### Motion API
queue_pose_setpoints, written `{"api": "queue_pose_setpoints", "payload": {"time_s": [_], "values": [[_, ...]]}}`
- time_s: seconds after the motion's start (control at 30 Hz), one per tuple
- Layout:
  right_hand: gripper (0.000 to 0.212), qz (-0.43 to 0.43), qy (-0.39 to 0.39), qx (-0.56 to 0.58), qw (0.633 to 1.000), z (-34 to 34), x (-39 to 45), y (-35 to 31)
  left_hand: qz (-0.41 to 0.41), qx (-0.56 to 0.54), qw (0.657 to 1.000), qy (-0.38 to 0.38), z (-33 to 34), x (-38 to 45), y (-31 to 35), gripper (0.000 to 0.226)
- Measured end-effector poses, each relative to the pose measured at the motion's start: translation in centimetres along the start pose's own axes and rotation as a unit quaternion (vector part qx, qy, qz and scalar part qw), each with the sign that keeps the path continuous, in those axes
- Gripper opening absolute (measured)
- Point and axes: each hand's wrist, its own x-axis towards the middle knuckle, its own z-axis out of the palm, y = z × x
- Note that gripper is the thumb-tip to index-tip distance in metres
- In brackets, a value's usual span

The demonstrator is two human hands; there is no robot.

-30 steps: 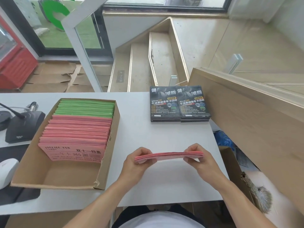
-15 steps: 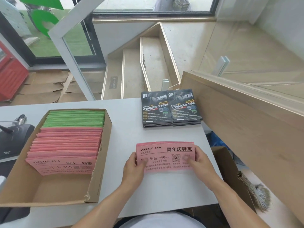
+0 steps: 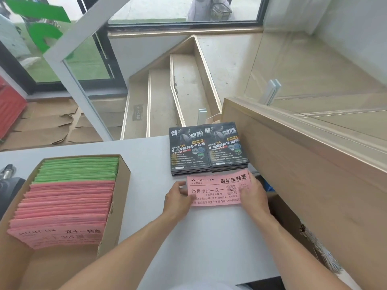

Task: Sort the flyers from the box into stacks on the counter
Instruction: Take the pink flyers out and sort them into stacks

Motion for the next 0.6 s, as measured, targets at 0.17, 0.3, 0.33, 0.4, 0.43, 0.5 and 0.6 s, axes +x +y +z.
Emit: {"api": "queue_pose_setpoints", "payload": {"time_s": [0.17,0.3,0.33,0.4,0.43,0.5,0.6], "values": [[0.047,-0.036,0.038,-0.116,0.992,0.1,-0.2,0.4,0.060,0.084,0.994,-0.039,0.1,-0.4,-0.4,0.064],[0.065,-0.027,-0.008,-0.149,0.988,0.1,-1.3,0.9,0.068,0.117,0.991,-0.011,0.3,-0.2,-1.2,0.064],[0.062,-0.025,-0.009,-0.156,0.987,0.2,-1.4,1.1,0.069,0.116,0.991,-0.002,0.3,-0.1,-1.3,0.063],[0.056,-0.023,0.007,-0.158,0.987,0.3,-1.4,1.5,0.077,0.119,0.990,0.007,0.5,0.1,-1.4,0.060],[0.052,-0.022,0.016,-0.156,0.987,0.2,-1.2,1.6,0.079,0.122,0.989,0.010,0.6,0.1,-1.4,0.059],[0.046,-0.017,0.017,-0.153,0.988,0.1,-0.6,1.7,0.080,0.130,0.988,0.017,0.9,0.3,-1.6,0.059],[0.046,-0.005,0.004,-0.154,0.988,-0.4,0.0,1.7,0.096,0.167,0.981,0.027,1.1,-0.1,-1.5,0.056]]}}
